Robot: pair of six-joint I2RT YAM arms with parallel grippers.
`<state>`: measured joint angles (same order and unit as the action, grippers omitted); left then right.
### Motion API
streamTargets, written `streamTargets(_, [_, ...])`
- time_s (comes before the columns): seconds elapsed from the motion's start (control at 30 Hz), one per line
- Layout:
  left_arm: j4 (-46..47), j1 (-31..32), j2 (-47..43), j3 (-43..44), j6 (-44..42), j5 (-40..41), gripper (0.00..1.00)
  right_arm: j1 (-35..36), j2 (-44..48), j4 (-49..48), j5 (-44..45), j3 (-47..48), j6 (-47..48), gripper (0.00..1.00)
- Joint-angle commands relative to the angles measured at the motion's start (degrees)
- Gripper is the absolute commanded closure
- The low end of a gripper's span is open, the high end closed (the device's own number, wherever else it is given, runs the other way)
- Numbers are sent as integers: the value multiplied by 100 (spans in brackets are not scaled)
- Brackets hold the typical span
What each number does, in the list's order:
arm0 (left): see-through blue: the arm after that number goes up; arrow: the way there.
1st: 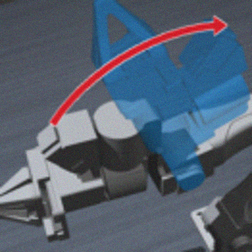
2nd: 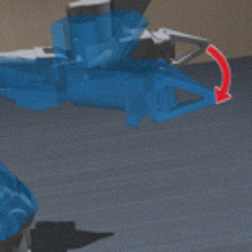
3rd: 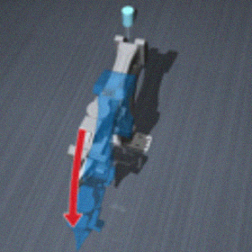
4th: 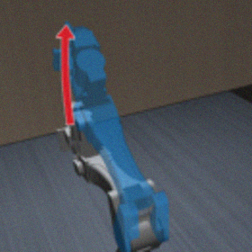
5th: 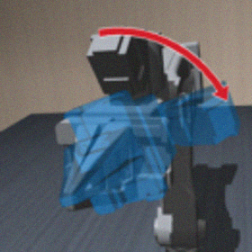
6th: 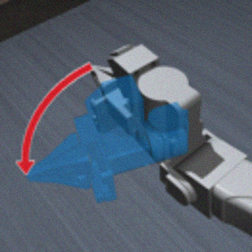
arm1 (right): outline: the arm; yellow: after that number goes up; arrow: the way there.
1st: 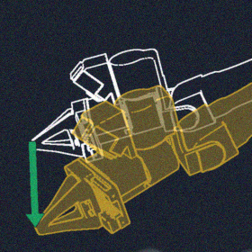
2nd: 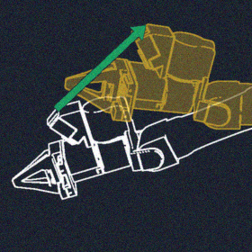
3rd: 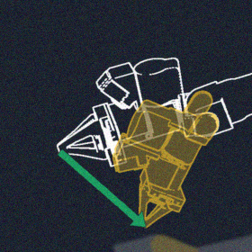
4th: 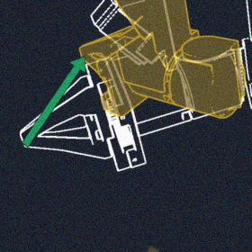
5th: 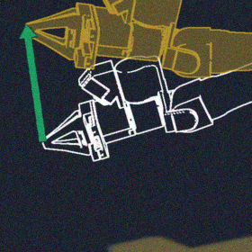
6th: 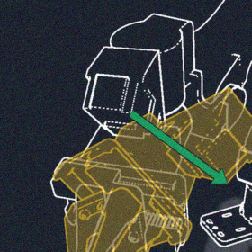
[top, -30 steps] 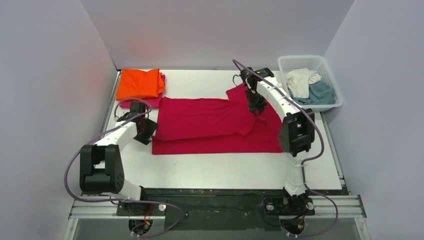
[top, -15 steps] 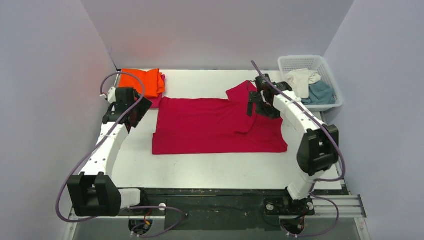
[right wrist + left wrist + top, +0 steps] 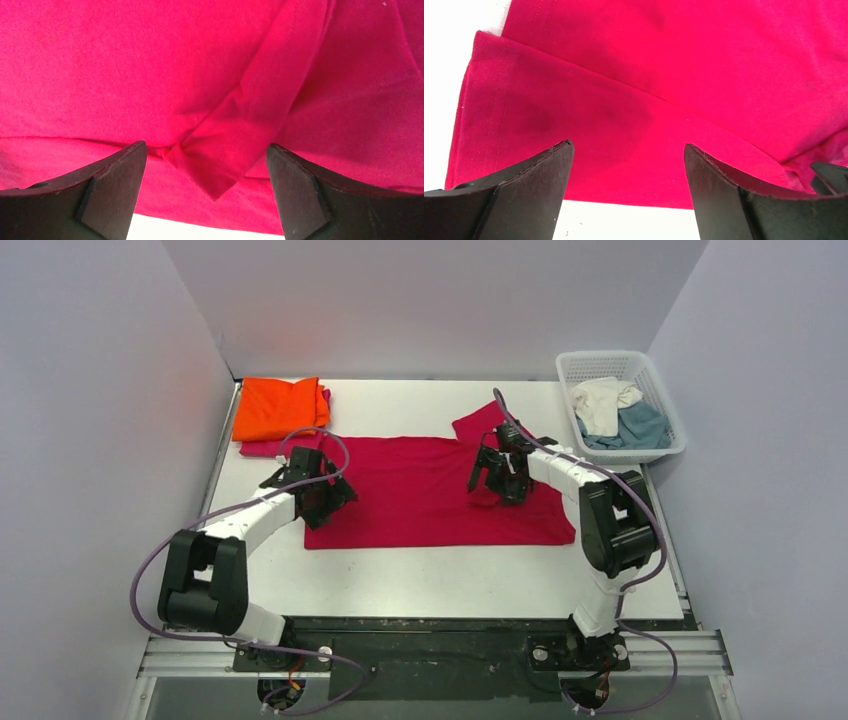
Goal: Fold and stack the t-shirts
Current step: Fold the flattened tshirt in 1/3 of the way
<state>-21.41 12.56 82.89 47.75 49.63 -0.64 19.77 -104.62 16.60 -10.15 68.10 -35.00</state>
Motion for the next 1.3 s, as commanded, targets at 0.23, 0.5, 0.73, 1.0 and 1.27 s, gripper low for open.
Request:
streamTargets(0.23, [121, -111, 112, 102, -272, 353, 8, 220, -878, 41, 242, 1971, -152, 18])
streamTargets(0.5, [-99, -102, -183, 301, -369, 350, 8, 128, -552, 323, 350, 2478, -79, 18])
streamTargets(0.73, [656, 228, 164, 455, -449, -483, 8, -264, 1012, 323, 924, -154, 95, 18])
streamTargets(1.0, [926, 270, 1156, 482, -517, -630, 8, -833, 836, 53, 780, -1142, -42, 18])
streamTargets(1.27, [795, 272, 764, -642, -505, -423, 7, -1045, 1691, 51, 720, -2697, -222, 18])
